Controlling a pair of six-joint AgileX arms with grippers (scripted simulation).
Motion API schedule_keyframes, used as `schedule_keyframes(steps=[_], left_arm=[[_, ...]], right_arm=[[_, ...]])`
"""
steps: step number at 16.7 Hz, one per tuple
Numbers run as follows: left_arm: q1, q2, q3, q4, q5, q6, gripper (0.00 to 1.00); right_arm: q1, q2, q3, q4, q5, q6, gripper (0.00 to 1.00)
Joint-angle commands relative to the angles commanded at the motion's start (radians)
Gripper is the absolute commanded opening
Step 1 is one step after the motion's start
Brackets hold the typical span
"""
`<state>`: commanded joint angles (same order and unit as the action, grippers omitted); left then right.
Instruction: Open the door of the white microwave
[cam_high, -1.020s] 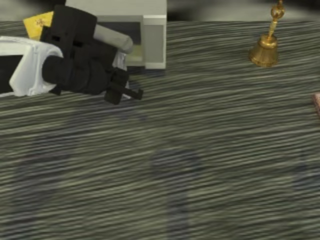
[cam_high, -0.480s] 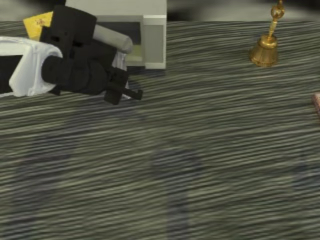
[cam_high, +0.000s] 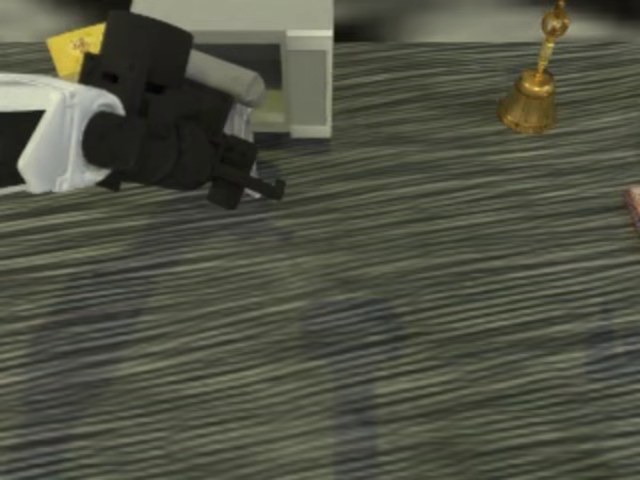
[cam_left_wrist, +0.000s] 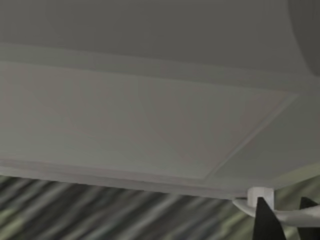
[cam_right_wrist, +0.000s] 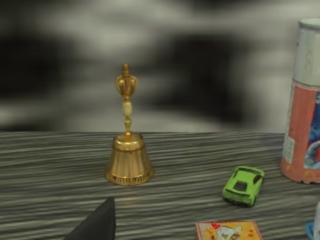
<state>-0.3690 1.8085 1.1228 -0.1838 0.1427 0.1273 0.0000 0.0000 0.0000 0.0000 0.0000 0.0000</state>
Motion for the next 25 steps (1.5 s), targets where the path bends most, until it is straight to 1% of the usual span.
schedule_keyframes(steps=[4,11,25], left_arm=[[-0.006,0.0,-0.001,-0.002,0.01,-0.003,0.0],[0.03,-0.021,-0.024,-0.009,0.058,0.07,0.0],[0.03,-0.021,-0.024,-0.009,0.058,0.071,0.0]], right_arm=[[0.0,0.0,0.0,0.0,0.0,0.0,1.0],[0.0,0.0,0.0,0.0,0.0,0.0,1.0],[0.0,0.0,0.0,0.0,0.0,0.0,1.0]])
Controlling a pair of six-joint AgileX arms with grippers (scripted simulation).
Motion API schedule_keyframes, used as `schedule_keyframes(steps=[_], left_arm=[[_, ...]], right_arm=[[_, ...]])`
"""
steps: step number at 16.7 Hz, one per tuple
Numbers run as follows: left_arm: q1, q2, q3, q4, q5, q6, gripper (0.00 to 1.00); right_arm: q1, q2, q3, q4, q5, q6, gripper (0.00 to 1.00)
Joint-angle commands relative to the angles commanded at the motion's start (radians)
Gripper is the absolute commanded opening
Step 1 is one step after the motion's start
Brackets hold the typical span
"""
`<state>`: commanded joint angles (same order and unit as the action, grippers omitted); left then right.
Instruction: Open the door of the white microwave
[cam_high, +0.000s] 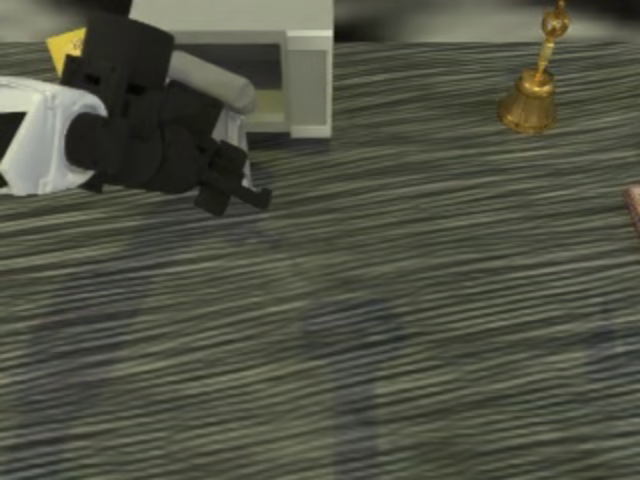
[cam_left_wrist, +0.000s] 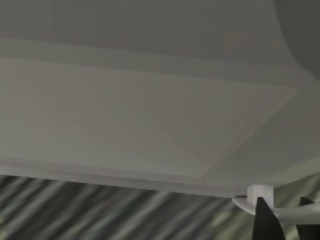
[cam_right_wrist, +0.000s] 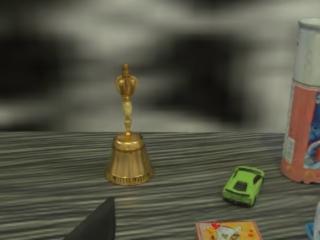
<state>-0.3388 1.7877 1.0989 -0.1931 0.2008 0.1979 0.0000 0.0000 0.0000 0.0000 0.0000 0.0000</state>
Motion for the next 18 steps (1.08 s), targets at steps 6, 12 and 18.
schedule_keyframes(steps=[6,12,18], left_arm=[[0.0,0.0,0.0,0.0,0.0,0.0,0.0],[-0.006,0.0,-0.001,-0.001,0.009,-0.003,0.0],[0.024,-0.014,-0.013,-0.012,0.048,0.057,0.0]], right_arm=[[0.0,0.0,0.0,0.0,0.0,0.0,1.0],[0.0,0.0,0.0,0.0,0.0,0.0,1.0],[0.0,0.0,0.0,0.0,0.0,0.0,1.0]])
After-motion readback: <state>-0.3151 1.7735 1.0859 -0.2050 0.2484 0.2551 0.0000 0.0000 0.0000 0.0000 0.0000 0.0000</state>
